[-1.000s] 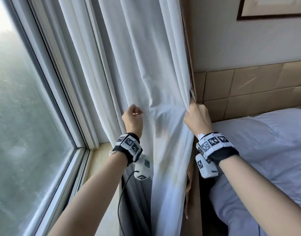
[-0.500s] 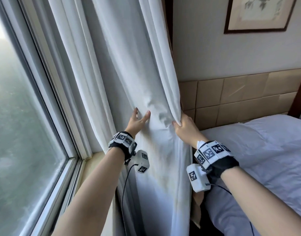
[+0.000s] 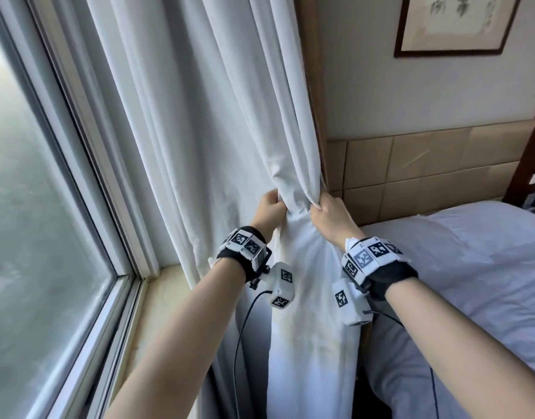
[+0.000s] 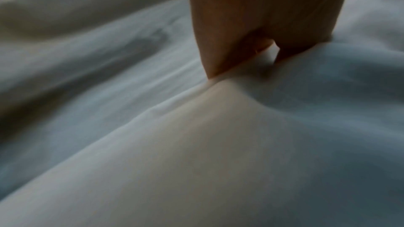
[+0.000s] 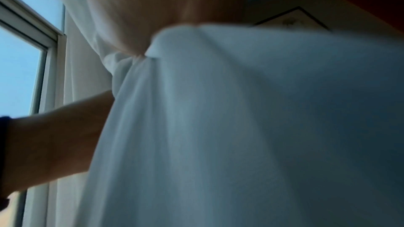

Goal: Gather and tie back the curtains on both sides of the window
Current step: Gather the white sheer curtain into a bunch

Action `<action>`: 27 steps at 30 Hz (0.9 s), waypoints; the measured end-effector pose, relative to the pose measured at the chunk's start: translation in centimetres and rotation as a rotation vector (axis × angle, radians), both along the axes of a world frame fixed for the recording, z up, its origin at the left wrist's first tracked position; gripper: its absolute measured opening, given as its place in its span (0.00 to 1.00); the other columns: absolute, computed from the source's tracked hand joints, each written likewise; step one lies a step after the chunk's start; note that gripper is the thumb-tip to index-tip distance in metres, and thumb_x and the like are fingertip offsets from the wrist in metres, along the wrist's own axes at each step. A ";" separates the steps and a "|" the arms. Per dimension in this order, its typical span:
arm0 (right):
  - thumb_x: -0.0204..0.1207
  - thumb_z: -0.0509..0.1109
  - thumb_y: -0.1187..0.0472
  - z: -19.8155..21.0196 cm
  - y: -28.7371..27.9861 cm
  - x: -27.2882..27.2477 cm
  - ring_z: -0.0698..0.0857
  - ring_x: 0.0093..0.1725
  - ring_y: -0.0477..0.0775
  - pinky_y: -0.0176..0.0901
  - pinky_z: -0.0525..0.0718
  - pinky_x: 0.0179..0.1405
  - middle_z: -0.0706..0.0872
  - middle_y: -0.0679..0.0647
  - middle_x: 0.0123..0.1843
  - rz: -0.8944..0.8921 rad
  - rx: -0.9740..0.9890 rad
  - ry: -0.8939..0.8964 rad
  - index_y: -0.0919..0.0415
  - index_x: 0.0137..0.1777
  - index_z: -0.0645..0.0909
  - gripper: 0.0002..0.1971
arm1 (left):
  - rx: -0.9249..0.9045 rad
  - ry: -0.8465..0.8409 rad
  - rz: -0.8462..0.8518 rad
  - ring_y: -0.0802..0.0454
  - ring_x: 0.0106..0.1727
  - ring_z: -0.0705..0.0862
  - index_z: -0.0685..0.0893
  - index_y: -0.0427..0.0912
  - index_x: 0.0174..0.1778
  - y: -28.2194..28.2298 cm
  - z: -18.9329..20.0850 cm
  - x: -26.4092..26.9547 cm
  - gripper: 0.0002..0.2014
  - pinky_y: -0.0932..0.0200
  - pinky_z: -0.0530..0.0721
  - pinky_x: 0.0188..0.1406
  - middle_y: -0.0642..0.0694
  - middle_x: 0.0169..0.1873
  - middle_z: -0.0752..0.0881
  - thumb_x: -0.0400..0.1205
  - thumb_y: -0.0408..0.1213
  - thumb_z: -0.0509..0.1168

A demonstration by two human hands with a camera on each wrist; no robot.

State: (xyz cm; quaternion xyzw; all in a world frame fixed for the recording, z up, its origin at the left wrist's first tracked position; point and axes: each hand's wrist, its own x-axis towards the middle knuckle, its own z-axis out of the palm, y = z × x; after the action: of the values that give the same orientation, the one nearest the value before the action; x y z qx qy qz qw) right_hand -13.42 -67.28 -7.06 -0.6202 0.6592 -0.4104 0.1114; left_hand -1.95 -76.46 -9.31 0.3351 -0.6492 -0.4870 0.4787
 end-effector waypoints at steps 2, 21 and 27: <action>0.79 0.56 0.64 -0.3 0.2 -0.6 0.82 0.55 0.76 0.52 0.82 0.52 0.82 0.75 0.58 -0.079 -0.013 0.079 0.58 0.80 0.61 0.27 | -0.125 -0.065 0.227 0.53 0.30 0.70 0.78 0.37 0.35 -0.3 -0.1 0.6 0.09 0.59 0.69 0.29 0.47 0.27 0.73 0.77 0.38 0.60; 0.80 0.63 0.49 -2.0 2.7 5.1 0.86 0.56 0.61 0.56 0.80 0.63 0.88 0.57 0.57 -0.012 -0.214 -0.366 0.29 0.81 0.39 0.40 | -0.510 -0.265 0.179 0.61 0.43 0.83 0.74 0.44 0.59 8.2 -3.6 1.2 0.15 0.71 0.78 0.38 0.54 0.44 0.83 0.79 0.40 0.68; 0.75 0.69 0.50 -0.8 0.5 3.0 0.85 0.57 0.65 0.47 0.82 0.56 0.87 0.61 0.55 -0.100 -0.028 -0.107 0.60 0.65 0.78 0.21 | -0.366 -0.411 -0.071 0.50 0.49 0.86 0.84 0.43 0.49 6.0 -4.8 1.9 0.05 0.65 0.82 0.49 0.51 0.43 0.88 0.78 0.34 0.69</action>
State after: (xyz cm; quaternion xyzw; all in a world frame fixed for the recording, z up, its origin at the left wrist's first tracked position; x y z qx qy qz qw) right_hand -10.45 -66.76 -7.86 -0.5650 0.6766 -0.4575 0.1171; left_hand -0.03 -70.45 -14.12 0.3118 -0.8212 -0.2998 0.3722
